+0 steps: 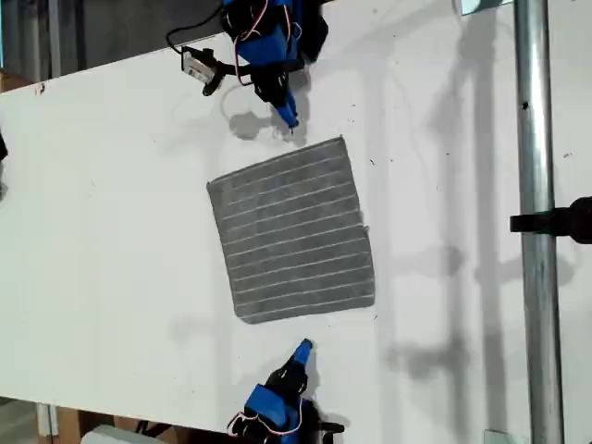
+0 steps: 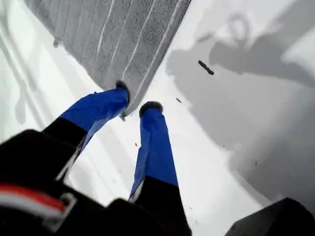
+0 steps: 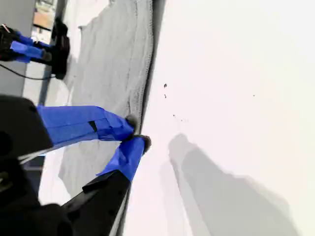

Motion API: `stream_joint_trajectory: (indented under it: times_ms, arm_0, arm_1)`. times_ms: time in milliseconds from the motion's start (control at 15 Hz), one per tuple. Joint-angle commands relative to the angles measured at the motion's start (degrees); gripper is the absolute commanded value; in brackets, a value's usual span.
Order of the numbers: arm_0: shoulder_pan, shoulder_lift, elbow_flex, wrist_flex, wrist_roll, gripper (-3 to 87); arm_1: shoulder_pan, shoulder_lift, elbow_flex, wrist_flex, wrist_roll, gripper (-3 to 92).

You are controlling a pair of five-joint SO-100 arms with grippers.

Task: Grasp corners of a towel and fold twice.

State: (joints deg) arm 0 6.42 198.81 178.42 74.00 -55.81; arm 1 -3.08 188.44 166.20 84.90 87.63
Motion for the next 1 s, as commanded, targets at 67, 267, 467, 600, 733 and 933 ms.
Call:
stream_joint_trajectory:
  times_ms: [67, 267, 467, 600, 733, 933]
  arm_0:
    - [-13.9, 0.4, 0.2, 0.4, -29.1, -2.8]
    - [-14.1, 0.4, 0.2, 0.4, -28.6, -2.8]
    - [-14.1, 0.4, 0.2, 0.4, -28.4, -2.8]
    - [-14.4, 0.4, 0.2, 0.4, -28.5, -2.8]
    - [-14.4, 0.4, 0.2, 0.4, -28.3, -2.8]
    - [-14.5, 0.4, 0.2, 0.4, -28.2, -2.8]
  arm_1:
    - [-3.2, -0.5, -9.1, 1.2, -4.8, -0.1]
    - [-3.6, -0.4, -7.9, 1.3, -4.1, -0.1]
    - [-5.0, -7.2, -10.8, -3.2, -4.1, -0.1]
    - [-8.0, -37.4, -25.8, -7.7, -4.7, -0.1]
    - [-11.0, -61.1, -40.1, -8.9, -6.7, -0.1]
    - [-14.8, -74.5, -51.2, -10.4, -6.6, -0.1]
